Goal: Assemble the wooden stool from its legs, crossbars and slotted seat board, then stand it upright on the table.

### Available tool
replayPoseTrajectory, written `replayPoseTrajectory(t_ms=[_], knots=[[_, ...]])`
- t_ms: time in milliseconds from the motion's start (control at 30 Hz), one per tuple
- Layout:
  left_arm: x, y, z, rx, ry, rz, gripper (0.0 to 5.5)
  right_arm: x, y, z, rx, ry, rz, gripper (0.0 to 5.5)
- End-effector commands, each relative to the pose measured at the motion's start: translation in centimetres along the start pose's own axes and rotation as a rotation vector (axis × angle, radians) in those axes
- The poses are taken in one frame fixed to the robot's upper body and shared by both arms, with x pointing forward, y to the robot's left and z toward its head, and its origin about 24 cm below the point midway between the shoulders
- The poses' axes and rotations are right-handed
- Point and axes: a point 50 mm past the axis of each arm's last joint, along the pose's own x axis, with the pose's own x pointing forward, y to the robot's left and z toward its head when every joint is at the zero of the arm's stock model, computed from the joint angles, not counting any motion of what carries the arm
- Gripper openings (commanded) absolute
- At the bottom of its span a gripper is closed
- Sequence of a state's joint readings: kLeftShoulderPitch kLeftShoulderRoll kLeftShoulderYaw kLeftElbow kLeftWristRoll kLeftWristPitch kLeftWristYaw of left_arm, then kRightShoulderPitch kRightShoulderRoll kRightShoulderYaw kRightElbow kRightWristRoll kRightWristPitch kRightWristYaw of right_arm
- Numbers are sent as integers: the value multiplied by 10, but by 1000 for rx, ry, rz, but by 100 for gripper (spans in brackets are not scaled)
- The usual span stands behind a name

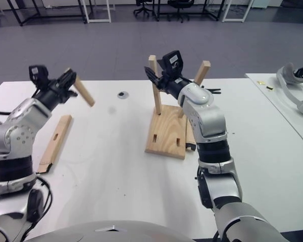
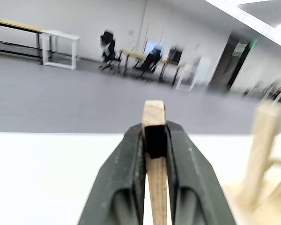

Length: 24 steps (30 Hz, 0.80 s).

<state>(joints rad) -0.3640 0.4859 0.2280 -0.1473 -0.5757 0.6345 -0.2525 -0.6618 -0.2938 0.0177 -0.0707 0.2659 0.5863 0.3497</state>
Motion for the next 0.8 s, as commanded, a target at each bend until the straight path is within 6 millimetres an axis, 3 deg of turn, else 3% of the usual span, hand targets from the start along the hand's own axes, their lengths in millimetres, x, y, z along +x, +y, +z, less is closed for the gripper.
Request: replayPoseTrajectory(t_ms=[33, 167, 433, 600, 800], knots=[[-24, 36, -3, 161, 24, 50, 41, -7, -2, -7, 15, 21, -52, 257], [-37, 54, -10, 231, 6, 97, 41, -12, -3, -11, 34, 29, -83, 257], [-52, 35, -25, 274, -30, 130, 41, -24, -4, -21, 47, 67, -131, 257], [-60, 50, -24, 264, -41, 275, 41, -23, -6, -19, 41, 71, -130, 257], [-68, 33, -41, 183, -22, 275, 41, -26, -7, -23, 52, 83, -150, 257]])
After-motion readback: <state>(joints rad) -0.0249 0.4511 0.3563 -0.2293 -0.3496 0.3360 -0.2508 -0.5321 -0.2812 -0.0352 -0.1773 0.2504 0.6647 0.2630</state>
